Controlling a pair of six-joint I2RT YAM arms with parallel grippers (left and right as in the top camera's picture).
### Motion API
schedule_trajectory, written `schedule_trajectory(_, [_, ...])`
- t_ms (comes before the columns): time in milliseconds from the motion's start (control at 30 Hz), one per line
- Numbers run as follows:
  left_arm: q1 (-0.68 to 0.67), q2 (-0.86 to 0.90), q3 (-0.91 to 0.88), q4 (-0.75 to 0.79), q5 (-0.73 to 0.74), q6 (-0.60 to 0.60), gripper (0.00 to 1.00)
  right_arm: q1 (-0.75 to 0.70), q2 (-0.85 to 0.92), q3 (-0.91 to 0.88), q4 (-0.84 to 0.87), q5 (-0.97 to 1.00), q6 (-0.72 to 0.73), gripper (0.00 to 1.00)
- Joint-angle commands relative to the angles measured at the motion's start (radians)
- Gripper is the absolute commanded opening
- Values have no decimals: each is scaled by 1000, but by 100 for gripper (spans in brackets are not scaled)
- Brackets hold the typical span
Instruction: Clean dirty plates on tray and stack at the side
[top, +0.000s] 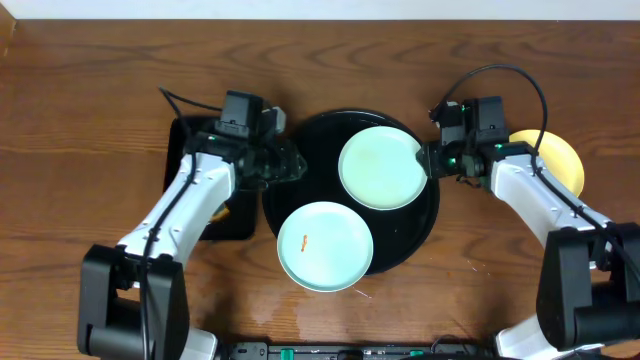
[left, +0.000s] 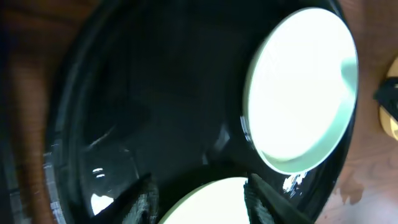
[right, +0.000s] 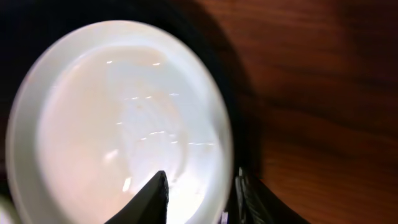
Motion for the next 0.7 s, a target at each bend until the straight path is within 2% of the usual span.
schedule_trajectory(0, [-50, 22, 23, 27, 13, 9, 36, -8, 17, 14, -4, -105, 37, 31])
schedule_trajectory(233, [-109, 149, 23, 135, 15, -27, 20, -8, 58, 14, -23, -4, 69, 28])
schedule_trajectory(367, [-130, 221, 23, 190, 52, -53, 19, -6, 89, 14, -20, -8, 69, 26])
schedule_trajectory(400, [-134, 235, 23, 209, 78, -53, 15, -6, 92, 14, -22, -8, 69, 26])
schedule_trajectory(567, [-151, 276, 23, 264, 115, -79, 15, -6, 98, 14, -22, -29, 69, 21])
schedule_trajectory(667, [-153, 283, 23, 267, 115, -79, 14, -7, 81, 14, -18, -117, 44, 28])
